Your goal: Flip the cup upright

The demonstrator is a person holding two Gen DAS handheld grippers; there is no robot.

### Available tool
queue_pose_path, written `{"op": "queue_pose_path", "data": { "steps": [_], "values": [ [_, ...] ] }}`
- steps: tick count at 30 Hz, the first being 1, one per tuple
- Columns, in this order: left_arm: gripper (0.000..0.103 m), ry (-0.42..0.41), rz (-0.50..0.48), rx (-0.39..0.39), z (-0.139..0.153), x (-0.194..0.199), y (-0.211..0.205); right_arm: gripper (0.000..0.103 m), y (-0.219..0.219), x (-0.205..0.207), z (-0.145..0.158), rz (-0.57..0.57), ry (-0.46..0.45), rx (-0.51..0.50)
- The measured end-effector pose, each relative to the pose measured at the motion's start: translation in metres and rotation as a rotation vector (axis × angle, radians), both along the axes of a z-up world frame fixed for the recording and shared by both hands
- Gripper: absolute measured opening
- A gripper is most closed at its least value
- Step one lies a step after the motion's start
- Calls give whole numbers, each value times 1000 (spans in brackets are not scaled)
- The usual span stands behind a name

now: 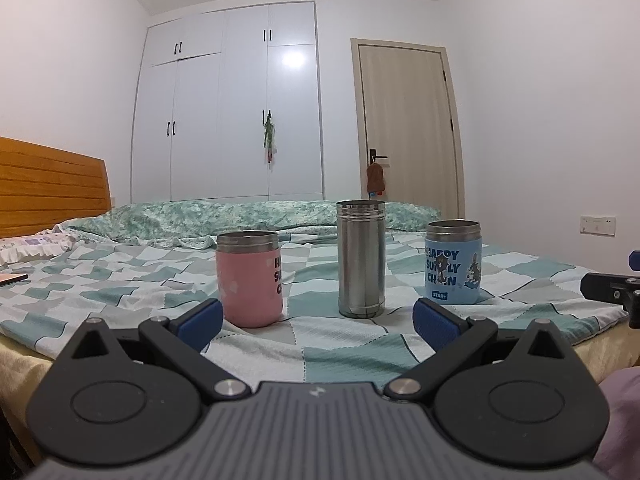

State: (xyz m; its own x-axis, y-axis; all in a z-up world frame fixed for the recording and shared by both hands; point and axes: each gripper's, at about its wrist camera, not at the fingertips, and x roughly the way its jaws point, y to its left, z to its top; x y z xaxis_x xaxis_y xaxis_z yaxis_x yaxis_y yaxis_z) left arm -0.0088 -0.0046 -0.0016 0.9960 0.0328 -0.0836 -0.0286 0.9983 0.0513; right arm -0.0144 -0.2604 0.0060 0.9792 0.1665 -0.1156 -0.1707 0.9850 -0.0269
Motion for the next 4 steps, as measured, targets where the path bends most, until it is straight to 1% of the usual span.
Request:
{"op": "queue_pose_path", "data": {
  "steps": [4],
  "values": [
    [103, -2, 4, -8, 0, 0, 2, 103, 0, -1, 0, 0, -1, 0]
  ]
}}
